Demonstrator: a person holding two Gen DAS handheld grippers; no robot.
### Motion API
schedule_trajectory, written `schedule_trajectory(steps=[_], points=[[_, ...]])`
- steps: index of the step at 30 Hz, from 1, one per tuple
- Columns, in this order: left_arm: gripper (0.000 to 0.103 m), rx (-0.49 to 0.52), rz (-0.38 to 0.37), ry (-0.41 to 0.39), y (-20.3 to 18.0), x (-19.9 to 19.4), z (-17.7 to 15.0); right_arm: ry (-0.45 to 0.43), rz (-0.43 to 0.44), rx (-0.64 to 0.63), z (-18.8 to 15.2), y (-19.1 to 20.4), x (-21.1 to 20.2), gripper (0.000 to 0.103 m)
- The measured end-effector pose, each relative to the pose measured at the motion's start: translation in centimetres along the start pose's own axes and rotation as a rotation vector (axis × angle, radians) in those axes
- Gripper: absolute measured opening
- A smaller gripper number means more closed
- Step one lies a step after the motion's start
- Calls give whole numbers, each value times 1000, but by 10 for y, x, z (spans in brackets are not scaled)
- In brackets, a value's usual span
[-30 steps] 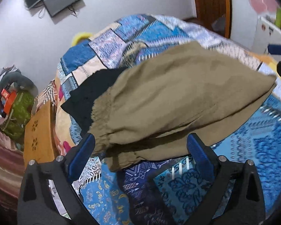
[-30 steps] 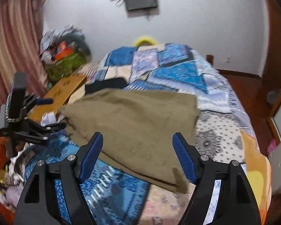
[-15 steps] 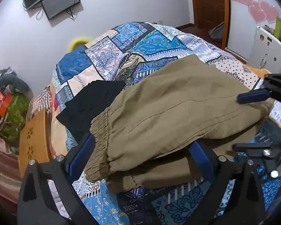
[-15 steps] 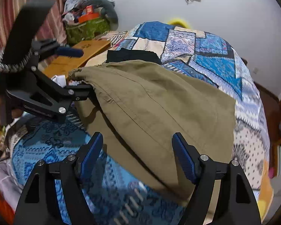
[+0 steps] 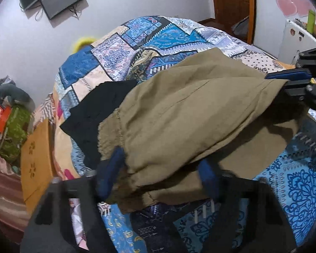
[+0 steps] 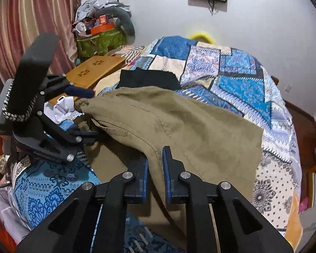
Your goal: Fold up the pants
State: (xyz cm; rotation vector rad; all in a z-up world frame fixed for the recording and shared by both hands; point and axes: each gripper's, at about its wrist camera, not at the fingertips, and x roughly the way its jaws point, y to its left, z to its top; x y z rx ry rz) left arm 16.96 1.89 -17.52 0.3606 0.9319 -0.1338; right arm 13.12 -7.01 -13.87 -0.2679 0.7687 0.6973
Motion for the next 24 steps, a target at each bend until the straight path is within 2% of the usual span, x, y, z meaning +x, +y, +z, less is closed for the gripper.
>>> schedule_trajectory(steps=[3,6,10,18,22,24], points=[[27,-25,-2,-17,6,-6,-1,-14,11,24,-1,-4,-5,9],[21,-44,-23,-47,9,-20,-1,-28,17,29,-4,-3,-10,9],[18,-54,-35,-79,10,-35,-6,-35,14,8,-8,2,-16,9],[18,-79,-83,-39,2,-27,-25,8,48,43,-24,3,-7,10],[19,-99,-105,-19,4,-26,-34,36,55,78,-28,3,-4,13],[21,-104,-121,-16,7,-30,-37,52,60,89,-30,3,-7,20]])
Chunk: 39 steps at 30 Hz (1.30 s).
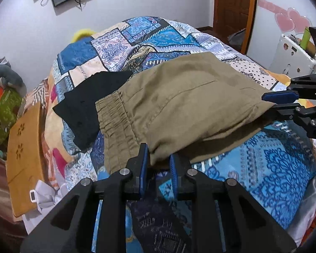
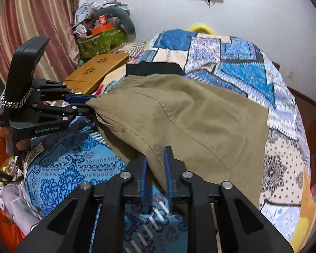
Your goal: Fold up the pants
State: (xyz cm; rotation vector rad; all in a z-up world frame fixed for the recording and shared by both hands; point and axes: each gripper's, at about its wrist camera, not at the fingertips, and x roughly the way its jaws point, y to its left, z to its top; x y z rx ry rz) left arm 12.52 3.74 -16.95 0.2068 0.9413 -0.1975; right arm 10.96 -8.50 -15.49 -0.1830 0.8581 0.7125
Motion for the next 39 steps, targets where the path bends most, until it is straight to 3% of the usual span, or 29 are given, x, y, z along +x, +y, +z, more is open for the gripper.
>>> schedule_trajectory(steps=[7,11,15,21,26,31,39], points=[[30,-66,-28,-63,21,-35,1,-52,-3,34,-2,-3,-28,39],[49,-99,-12,-107,30,-45,15,-100,-21,77,4,-9,-39,41],[67,-154,-11,-127,37,-38,34,-115,-20,148,13,-17,-35,50],[69,-173,-37,-30,33,9,45,-39,-19,166,15,-17,-3,51],[69,-162,-9,72,31,42,24,63,-42,167,-1,-23,21,51],[71,-165,44,55,40,35,6,73,-74,204,-23,-41,10,51],[79,-210,46,65,54,32,-10,55,-141,310,-56,-70,-23,51]])
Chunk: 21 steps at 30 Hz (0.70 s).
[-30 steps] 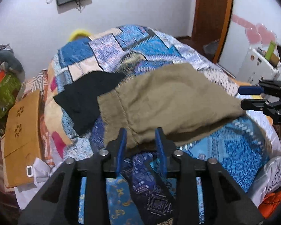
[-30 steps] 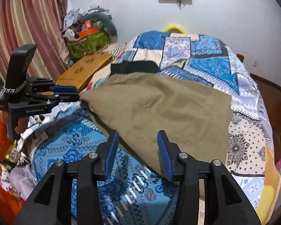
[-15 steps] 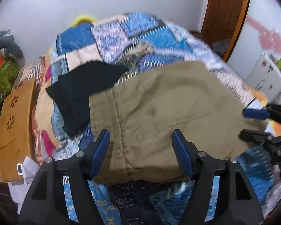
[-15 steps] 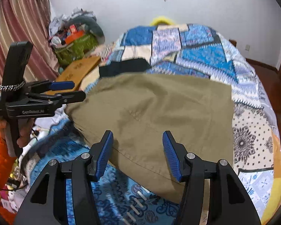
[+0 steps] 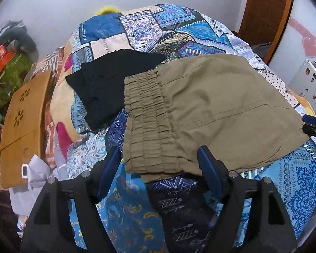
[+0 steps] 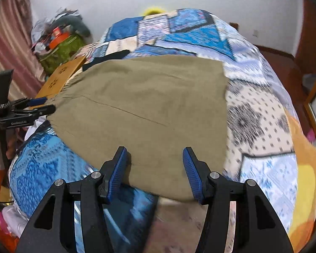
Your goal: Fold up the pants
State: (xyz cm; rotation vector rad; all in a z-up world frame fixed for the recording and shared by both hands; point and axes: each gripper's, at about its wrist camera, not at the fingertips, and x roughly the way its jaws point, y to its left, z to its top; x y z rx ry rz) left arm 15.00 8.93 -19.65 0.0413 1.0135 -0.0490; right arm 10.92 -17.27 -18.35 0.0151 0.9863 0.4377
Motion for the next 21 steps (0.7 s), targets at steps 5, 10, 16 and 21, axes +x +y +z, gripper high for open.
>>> schedule_trajectory(steps=[5,10,16,21], points=[[81,1,18,5,-2,3,-5,-26,13,74,-16,-18,-12,51],[81,10,28,7,-2,3,-4,-24,-41,99,-26,-28,-18,51],[81,-12,28,8,1,-9,2,15,-61,136,-33,-50,-24,51],[81,-17,55,-38,11,-25,20,-27,-68,145,-19,-56,-39,54]])
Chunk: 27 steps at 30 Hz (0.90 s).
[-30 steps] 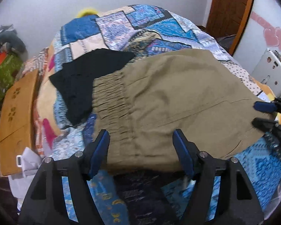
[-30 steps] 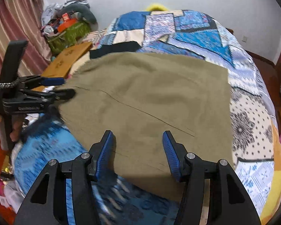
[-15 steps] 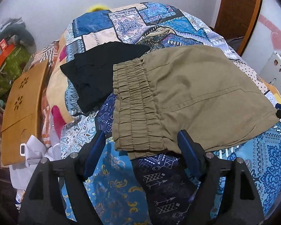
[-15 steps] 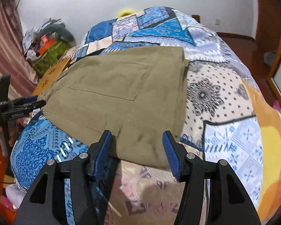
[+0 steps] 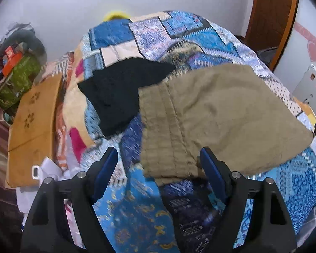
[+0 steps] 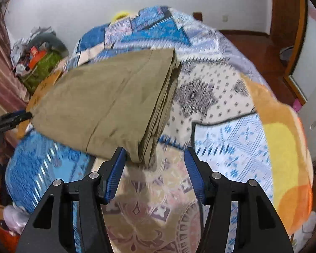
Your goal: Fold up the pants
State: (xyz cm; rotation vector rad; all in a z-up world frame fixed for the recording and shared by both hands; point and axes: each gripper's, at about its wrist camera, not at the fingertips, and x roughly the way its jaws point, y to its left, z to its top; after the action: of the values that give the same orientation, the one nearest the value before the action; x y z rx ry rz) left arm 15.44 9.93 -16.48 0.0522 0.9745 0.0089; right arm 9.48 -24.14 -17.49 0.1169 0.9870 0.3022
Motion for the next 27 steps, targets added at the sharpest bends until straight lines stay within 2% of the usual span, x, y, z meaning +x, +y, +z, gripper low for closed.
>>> schedule_trajectory(steps=[3,8,13,16,19,24,27], points=[[81,-13,17,-24,8,-1,15,-45,0,-14,17,2,-4,55],[82,-37,68,-34,21,18,47,-99,-6,-38,52,2,8,57],[82,-105,30,13,36,51,72,-114,16,-60,86,0,35,57],[82,-150,21,40,42,72,84,-97,13,-71,107,-4,57,58],[82,-166,4,58,42,86,90,-47,14,-65,127,-9,82,64],[82,-141,-7,97,36,109,92,-26,20,-81,152,-14,116,65],[83,-148,-46,124,35,124,91,-8,11,-81,166,-17,140,65]])
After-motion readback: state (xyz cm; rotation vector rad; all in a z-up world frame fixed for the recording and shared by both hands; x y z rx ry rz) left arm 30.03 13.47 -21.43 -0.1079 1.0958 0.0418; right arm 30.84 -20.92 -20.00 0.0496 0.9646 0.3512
